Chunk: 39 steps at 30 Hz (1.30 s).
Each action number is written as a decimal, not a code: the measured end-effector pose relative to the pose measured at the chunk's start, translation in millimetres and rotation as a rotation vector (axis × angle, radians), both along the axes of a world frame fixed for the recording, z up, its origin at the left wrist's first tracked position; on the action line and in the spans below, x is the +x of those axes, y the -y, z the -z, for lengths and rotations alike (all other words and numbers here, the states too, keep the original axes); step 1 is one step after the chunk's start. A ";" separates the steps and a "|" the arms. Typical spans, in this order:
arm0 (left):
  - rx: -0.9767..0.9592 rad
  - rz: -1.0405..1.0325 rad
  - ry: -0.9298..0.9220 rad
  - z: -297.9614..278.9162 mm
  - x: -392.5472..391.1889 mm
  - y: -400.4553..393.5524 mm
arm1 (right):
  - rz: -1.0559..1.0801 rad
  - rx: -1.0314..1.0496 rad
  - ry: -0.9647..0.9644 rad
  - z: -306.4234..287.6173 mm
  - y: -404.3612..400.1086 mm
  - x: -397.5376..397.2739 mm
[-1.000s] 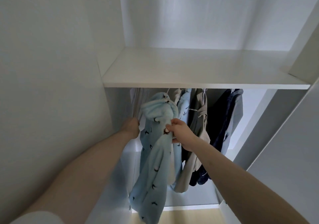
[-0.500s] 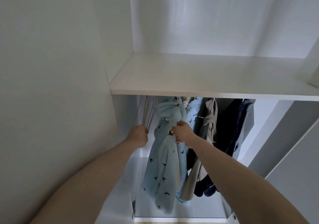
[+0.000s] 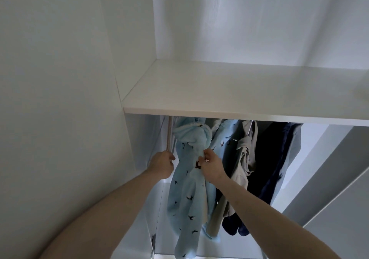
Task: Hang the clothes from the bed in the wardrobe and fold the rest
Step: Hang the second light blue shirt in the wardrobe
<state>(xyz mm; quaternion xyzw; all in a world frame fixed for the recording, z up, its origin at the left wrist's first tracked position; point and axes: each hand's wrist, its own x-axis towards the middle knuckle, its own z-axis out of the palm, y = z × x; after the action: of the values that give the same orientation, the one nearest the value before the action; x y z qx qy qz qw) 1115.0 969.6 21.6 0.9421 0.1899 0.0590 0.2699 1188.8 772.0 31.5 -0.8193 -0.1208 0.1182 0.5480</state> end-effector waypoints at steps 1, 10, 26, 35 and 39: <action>-0.007 0.001 0.008 0.0 1.2 -0.3 | 0.018 0.017 -0.018 3.1 1.4 1.0; -0.023 0.005 0.005 3.1 3.0 -2.0 | 0.093 -0.143 -0.156 -0.4 1.0 24.0; -0.039 -0.017 0.033 9.8 6.5 -9.1 | 0.185 0.101 0.004 -0.4 7.0 -17.8; -0.032 -0.001 0.017 7.4 11.2 -4.2 | 0.131 -0.050 0.080 -14.6 -11.2 -5.5; -0.018 -0.011 0.032 7.2 9.7 -6.7 | 0.131 0.041 0.149 -2.6 -11.5 -19.0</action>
<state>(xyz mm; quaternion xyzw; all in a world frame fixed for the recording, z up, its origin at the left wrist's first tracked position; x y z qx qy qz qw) 1124.7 976.3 14.4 0.9376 0.1911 0.0739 0.2811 1169.8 783.5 34.2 -0.8205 -0.1097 0.0183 0.5607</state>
